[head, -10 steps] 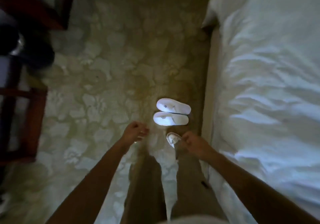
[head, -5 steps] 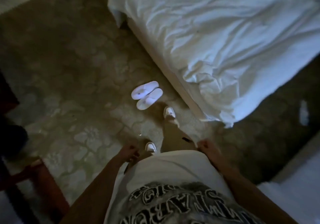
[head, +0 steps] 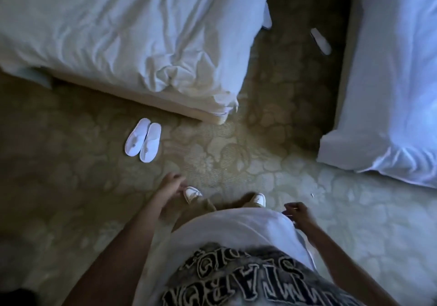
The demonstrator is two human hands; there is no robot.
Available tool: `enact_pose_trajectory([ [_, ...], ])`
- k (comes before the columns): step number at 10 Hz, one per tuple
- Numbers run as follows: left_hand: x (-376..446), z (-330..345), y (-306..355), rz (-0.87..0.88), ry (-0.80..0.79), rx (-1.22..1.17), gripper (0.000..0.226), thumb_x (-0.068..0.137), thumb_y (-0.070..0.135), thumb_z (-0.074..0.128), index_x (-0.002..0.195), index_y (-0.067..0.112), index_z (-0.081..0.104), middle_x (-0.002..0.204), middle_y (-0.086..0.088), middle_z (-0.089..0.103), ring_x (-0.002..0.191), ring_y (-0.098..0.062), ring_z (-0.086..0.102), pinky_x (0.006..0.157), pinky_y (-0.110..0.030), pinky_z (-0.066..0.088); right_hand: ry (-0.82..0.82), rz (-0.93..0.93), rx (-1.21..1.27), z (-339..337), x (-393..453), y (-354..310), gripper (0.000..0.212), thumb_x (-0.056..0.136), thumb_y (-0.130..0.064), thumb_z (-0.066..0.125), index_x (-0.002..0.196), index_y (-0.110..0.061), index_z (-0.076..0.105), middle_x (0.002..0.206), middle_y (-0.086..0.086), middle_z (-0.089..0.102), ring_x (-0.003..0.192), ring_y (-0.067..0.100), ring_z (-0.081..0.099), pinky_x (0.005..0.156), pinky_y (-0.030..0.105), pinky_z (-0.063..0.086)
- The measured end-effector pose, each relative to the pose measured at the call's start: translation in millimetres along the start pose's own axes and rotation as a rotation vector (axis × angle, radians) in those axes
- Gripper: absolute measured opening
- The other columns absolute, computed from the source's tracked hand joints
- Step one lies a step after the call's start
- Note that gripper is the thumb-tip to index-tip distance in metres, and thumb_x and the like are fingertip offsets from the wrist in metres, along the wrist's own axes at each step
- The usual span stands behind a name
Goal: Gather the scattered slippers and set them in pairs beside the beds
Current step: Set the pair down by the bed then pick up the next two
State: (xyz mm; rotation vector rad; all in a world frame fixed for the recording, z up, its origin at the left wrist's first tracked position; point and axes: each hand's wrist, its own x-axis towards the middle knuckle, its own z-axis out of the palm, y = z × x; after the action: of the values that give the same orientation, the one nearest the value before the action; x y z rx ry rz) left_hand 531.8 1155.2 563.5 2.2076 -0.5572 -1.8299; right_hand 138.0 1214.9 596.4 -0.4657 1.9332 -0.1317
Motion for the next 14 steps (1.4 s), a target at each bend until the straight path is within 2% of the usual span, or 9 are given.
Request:
enact_pose_trajectory([
  [2, -12.6, 80.4, 65.7, 0.129, 0.008, 0.178, 0.019, 0.097, 0.025, 0.052, 0.110, 0.011, 0.056, 0.097, -0.009, 0.071, 0.061, -0.009, 0.065, 0.052, -0.022, 0.042, 0.025, 0.001, 0.181, -53.6, 34.2, 55.4, 0.012, 0.095, -0.011, 0.053, 0.102, -0.002, 0.053, 0.078, 0.012, 0.064, 0.068, 0.023, 0.061, 0.062, 0.033, 0.048],
  [4, -19.7, 168.6, 53.5, 0.022, -0.006, 0.182, 0.012, 0.096, 0.025, 0.057, 0.088, 0.017, 0.055, 0.086, -0.005, 0.069, 0.069, -0.015, 0.061, 0.053, -0.023, 0.043, 0.001, 0.052, 0.062, -102.2, 93.8, 117.2, 0.016, 0.088, -0.014, 0.063, 0.096, -0.001, 0.062, 0.060, -0.001, 0.067, 0.073, 0.026, 0.062, 0.079, 0.044, 0.052],
  [6, -13.2, 207.8, 52.7, -0.048, 0.056, -0.023, 0.014, 0.095, 0.005, 0.056, 0.083, 0.006, 0.062, 0.066, 0.000, 0.072, 0.080, -0.023, 0.063, 0.065, -0.022, 0.049, -0.007, 0.138, -0.084, -139.1, 121.4, 105.4, 0.021, 0.086, -0.017, 0.061, 0.093, 0.001, 0.067, 0.077, 0.017, 0.068, 0.081, 0.030, 0.064, 0.077, 0.040, 0.049],
  [7, -0.6, 210.0, 76.2, -0.096, 0.055, 0.017, 0.011, 0.096, 0.011, 0.056, 0.088, 0.007, 0.063, 0.085, -0.010, 0.069, 0.074, -0.019, 0.063, 0.059, -0.022, 0.050, -0.035, 0.122, 0.026, -147.0, 136.8, 52.7, 0.020, 0.091, -0.010, 0.057, 0.104, 0.004, 0.056, 0.068, 0.010, 0.062, 0.064, 0.024, 0.058, 0.066, 0.035, 0.047],
  [8, 38.9, 213.6, 114.7, -0.147, -0.025, 0.206, 0.023, 0.099, -0.003, 0.041, 0.109, -0.007, 0.061, 0.111, -0.031, 0.061, 0.102, -0.039, 0.060, 0.067, -0.019, 0.054, -0.056, 0.087, 0.083, -160.8, 155.9, -17.1, 0.017, 0.094, -0.018, 0.054, 0.104, -0.004, 0.053, 0.075, 0.008, 0.065, 0.062, 0.019, 0.060, 0.060, 0.029, 0.043],
  [9, 140.4, 217.0, 131.7, -0.225, 0.435, 0.144, 0.067, 0.074, -0.037, 0.004, 0.122, -0.025, 0.049, 0.120, -0.056, 0.031, 0.123, -0.057, 0.039, 0.111, -0.037, 0.031, -0.023, 0.016, 0.122, -182.9, 178.7, -91.9, 0.015, 0.095, -0.023, 0.053, 0.101, -0.009, 0.054, 0.078, 0.004, 0.067, 0.066, 0.016, 0.063, 0.059, 0.026, 0.043],
  [10, 156.3, 211.5, 222.6, -0.543, 0.578, 0.465, 0.030, 0.101, 0.006, 0.039, 0.083, 0.006, 0.062, 0.084, -0.014, 0.056, 0.075, -0.018, 0.054, 0.091, -0.032, 0.043, 0.008, -0.022, 0.137, -211.6, 196.1, -165.8, 0.017, 0.095, -0.023, 0.053, 0.104, -0.009, 0.055, 0.087, 0.008, 0.068, 0.070, 0.017, 0.062, 0.061, 0.027, 0.043],
  [11, 120.8, 229.5, 360.4, -0.179, -0.119, 0.430, 0.017, 0.096, 0.021, 0.053, 0.099, 0.006, 0.061, 0.094, -0.011, 0.068, 0.076, -0.020, 0.063, 0.065, -0.028, 0.048, 0.094, -0.043, 0.233, -237.8, 216.0, -231.1, 0.018, 0.094, -0.023, 0.054, 0.105, -0.010, 0.057, 0.094, 0.011, 0.070, 0.076, 0.022, 0.065, 0.064, 0.030, 0.045],
  [14, 207.6, 285.8, 654.5, 0.186, -0.169, 0.533, 0.024, 0.100, 0.027, 0.049, 0.110, 0.007, 0.057, 0.099, -0.008, 0.068, 0.083, -0.021, 0.066, 0.082, -0.035, 0.052, 0.143, 0.083, 0.390, -272.3, 279.4, -339.8, 0.010, 0.092, -0.021, 0.058, 0.083, -0.019, 0.056, 0.092, 0.018, 0.071, 0.069, 0.024, 0.064, 0.061, 0.030, 0.045],
])
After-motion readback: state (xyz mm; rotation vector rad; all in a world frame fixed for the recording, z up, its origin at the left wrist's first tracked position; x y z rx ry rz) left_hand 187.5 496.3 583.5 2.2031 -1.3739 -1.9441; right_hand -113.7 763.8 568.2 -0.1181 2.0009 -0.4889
